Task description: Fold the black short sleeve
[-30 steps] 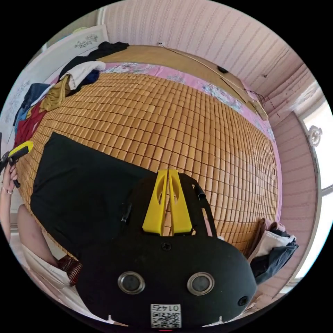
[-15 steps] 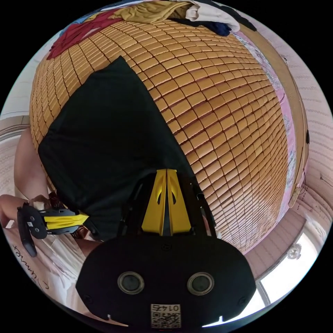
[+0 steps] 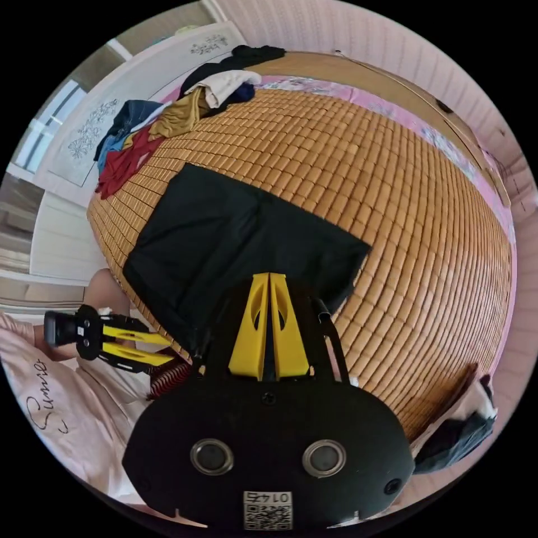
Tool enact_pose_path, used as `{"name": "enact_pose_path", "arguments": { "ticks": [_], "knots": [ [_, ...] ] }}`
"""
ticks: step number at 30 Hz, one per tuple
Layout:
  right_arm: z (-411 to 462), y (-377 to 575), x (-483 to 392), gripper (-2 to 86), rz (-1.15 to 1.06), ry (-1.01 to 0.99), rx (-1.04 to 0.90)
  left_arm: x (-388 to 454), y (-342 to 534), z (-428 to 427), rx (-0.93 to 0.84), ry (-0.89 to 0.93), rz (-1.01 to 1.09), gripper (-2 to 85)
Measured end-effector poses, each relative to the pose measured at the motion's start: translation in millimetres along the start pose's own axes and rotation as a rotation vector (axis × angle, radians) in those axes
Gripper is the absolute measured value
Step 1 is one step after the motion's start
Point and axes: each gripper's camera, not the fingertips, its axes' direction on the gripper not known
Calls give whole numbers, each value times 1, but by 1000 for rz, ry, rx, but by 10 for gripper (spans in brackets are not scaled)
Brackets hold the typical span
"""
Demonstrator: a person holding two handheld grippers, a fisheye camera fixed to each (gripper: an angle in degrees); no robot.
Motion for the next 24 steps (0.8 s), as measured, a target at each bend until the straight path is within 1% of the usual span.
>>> {"name": "enact_pose_path", "arguments": {
  "ticks": [1,3,4,6,7,9,12,14,16,17,19,20,21,22,24],
  "knots": [
    [3,17,7,3,40,2,-15,2,-2,3,-1,3,3,92],
    [16,77,30,43,157,-25,-56,15,-8,16,-7,9,45,117],
    [20,89,35,54,182,-29,-66,18,-9,20,-11,10,59,122],
    [33,118,53,80,240,-102,-89,29,-14,34,-29,7,81,159],
    [36,123,58,80,253,-134,-90,32,-16,39,-45,3,85,168],
    [43,133,76,68,277,-277,-69,44,-22,56,-109,1,116,197],
    [39,144,97,29,299,-342,-4,61,-25,76,-160,-1,190,206],
    [31,151,108,21,289,-398,40,69,-27,84,-165,-30,227,204],
    [22,158,116,17,263,-482,82,76,-30,87,-162,-39,251,189],
    [16,164,120,16,243,-540,108,77,-32,86,-164,-43,232,165],
    [9,171,124,16,211,-612,143,79,-34,78,-140,-95,207,103],
    [4,176,127,18,196,-652,181,81,-30,71,-105,-133,207,48],
    [1,182,132,21,195,-684,211,82,-24,62,-62,-143,218,23],
    [0,186,135,23,204,-696,232,83,-21,58,-53,-142,222,10],
    [5,205,157,41,310,-680,326,84,-8,44,-70,-125,220,-2]
  ]
}}
